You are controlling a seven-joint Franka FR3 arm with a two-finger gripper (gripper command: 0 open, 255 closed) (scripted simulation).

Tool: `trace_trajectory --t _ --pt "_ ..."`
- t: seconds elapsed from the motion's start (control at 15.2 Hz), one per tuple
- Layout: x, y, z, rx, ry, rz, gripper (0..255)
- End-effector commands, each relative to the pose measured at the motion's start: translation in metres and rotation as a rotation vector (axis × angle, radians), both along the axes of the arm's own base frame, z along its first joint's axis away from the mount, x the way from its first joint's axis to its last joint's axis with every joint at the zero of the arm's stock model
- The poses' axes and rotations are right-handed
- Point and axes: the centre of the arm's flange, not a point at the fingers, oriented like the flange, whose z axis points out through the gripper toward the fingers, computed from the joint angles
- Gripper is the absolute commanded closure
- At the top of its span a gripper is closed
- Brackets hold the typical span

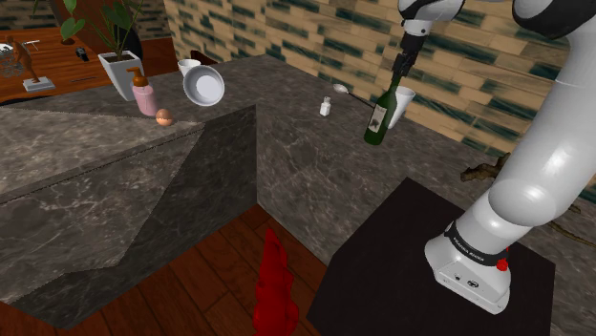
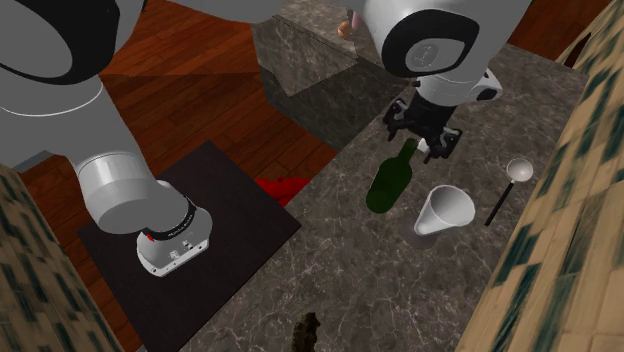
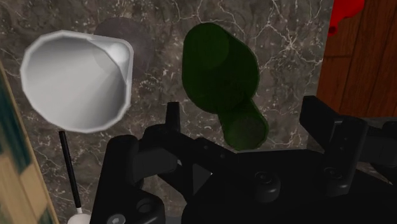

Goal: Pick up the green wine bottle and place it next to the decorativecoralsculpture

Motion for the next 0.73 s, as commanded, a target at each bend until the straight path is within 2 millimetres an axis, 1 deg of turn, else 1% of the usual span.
trace_trajectory --t 0.0,0.46,0.53,0.66 --pt "-0.0001 0.0002 -0.0084 0.000 0.000 0.000 0" --pt "-0.0001 0.0003 -0.0084 0.000 0.000 0.000 0" --pt "-0.0001 0.0003 -0.0084 0.000 0.000 0.000 255" --pt "-0.0001 0.0003 -0.0084 0.000 0.000 0.000 255"
